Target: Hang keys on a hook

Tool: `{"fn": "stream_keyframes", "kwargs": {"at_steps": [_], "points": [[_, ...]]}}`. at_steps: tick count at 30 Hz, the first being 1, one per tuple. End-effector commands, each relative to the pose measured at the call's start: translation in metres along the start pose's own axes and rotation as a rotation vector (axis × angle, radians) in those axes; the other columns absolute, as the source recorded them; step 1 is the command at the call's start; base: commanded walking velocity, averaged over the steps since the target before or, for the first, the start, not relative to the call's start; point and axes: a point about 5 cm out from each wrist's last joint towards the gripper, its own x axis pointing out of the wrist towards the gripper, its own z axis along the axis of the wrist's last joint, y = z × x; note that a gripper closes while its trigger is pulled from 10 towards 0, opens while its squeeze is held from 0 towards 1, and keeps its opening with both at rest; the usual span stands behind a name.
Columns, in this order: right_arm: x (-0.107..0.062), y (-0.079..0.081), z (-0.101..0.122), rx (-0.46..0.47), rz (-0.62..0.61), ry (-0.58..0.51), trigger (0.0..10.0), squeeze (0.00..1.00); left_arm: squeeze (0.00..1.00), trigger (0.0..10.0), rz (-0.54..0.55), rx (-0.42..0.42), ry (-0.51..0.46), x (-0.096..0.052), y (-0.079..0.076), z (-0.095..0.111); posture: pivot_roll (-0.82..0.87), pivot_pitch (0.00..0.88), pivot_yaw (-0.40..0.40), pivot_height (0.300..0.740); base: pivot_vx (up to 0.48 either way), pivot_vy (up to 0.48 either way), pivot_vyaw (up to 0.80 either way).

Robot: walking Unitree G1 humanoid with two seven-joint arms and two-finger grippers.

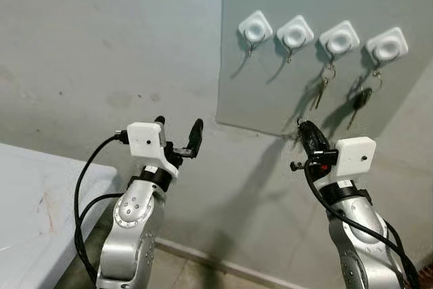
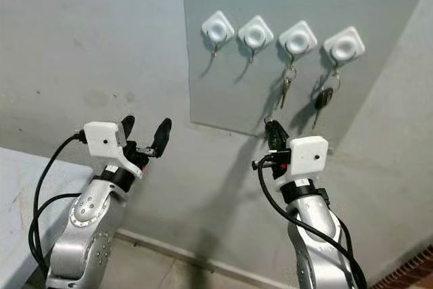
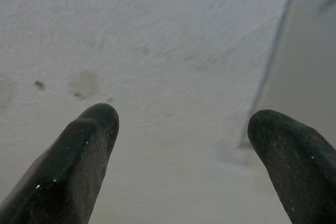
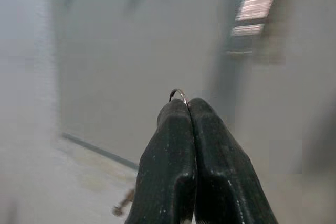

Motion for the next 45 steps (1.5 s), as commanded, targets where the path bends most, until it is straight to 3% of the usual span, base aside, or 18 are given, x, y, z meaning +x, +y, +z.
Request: {"fn": "stream_keyframes", "kwargs": {"at_steps": [1,6,18,27,34,45], "points": [[0.004,0.001,0.003,0.000,0.020,-0.006,10.0,0.00,0.00,10.0,-0.055,0.020,-0.006,0.003,-0.010,0.002,-0.04,0.000,-0.038,0.740,0.000,0.000,0.00],[0.015,0.009,0.007,0.012,0.097,-0.023,10.0,0.00,0.00,10.0,-0.198,0.106,-0.019,0.008,-0.030,0.007,-0.04,0.000,-0.040,0.740,0.000,0.000,0.00],[0.034,0.031,0.033,0.106,0.230,-0.146,10.0,0.00,0.00,10.0,-0.332,0.126,-0.061,0.007,-0.056,0.016,-0.05,0.010,-0.041,0.740,0.000,0.000,0.00],[0.036,0.025,0.049,0.125,0.217,-0.219,10.0,0.00,0.00,10.0,-0.345,0.135,-0.098,0.009,-0.057,0.026,-0.05,0.012,-0.039,0.740,0.000,0.000,0.00],[0.023,0.016,0.059,0.117,0.195,-0.266,10.0,0.00,0.00,10.0,-0.380,0.142,-0.118,0.009,-0.062,0.031,-0.06,0.009,-0.031,0.740,0.000,0.000,0.00],[0.020,0.018,0.072,0.123,0.204,-0.319,10.0,0.00,0.00,10.0,-0.413,0.139,-0.114,0.008,-0.066,0.031,-0.07,0.004,-0.019,0.740,0.000,0.000,0.00]]}}
